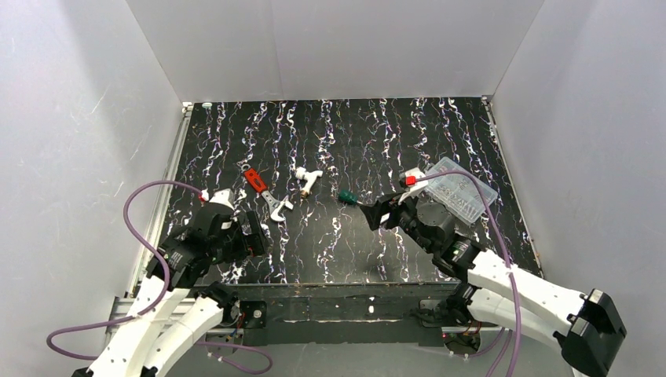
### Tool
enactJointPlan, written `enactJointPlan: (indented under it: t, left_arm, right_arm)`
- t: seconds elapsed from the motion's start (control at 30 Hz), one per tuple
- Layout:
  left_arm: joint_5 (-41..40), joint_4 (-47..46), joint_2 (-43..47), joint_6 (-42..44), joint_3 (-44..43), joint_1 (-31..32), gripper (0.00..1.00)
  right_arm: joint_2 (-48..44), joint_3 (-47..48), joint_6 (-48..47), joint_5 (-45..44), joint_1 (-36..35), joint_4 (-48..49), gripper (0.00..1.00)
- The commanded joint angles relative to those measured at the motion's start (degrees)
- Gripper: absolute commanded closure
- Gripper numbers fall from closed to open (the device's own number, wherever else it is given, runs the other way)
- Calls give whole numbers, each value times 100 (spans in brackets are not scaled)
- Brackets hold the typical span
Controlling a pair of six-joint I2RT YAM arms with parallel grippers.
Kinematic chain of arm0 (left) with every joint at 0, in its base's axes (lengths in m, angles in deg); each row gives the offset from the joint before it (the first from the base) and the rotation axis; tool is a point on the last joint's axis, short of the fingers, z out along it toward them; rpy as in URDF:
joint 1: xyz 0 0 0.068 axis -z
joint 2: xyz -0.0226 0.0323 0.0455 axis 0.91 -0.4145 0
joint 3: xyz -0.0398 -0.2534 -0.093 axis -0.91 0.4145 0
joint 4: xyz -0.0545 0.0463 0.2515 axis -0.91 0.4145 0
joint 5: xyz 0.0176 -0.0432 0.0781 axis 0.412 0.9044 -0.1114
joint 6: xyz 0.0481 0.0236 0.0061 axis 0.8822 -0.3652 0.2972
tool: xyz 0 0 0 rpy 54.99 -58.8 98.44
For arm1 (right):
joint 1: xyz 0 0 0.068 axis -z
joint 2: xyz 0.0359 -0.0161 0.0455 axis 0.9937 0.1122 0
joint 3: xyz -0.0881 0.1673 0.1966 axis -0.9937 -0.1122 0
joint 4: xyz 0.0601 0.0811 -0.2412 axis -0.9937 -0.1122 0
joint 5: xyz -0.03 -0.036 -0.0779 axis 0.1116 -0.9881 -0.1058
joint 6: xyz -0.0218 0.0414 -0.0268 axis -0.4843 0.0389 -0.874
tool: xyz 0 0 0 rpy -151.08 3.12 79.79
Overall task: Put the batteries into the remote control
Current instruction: Reset both arms
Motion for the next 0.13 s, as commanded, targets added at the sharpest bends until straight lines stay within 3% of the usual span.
enactJointPlan:
  t: [0.0,0.1]
  left_arm:
    - [-251,489,-109,96,-60,14,2]
    - [-433,568,-112,56,-134,14,2]
  right_arm:
    - [-92,79,-301,-168,-14,313,13]
    - [-123,91,-303,-226,-15,275,13]
